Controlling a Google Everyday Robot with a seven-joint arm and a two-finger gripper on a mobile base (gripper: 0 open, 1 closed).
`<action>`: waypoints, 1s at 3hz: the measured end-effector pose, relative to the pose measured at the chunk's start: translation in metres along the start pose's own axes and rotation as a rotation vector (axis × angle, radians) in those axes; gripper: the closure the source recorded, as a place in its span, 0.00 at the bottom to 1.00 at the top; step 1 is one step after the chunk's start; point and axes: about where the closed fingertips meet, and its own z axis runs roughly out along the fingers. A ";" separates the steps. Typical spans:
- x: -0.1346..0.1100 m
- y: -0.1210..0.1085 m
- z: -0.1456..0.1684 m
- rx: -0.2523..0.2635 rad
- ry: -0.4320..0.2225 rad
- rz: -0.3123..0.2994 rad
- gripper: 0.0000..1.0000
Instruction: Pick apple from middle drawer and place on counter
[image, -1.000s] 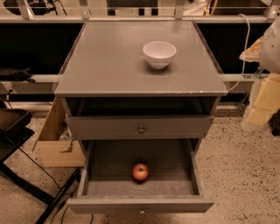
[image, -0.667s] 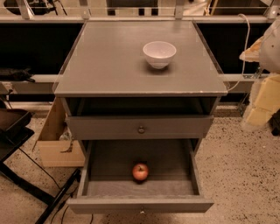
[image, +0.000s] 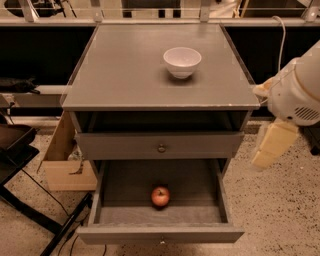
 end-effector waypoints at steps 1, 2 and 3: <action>-0.001 0.011 0.042 0.008 -0.056 0.018 0.00; 0.000 0.023 0.088 -0.002 -0.137 0.074 0.00; -0.008 0.027 0.123 -0.082 -0.231 0.135 0.00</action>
Offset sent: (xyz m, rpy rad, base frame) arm 0.0141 0.0374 -0.1441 0.2790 -0.0162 -0.0699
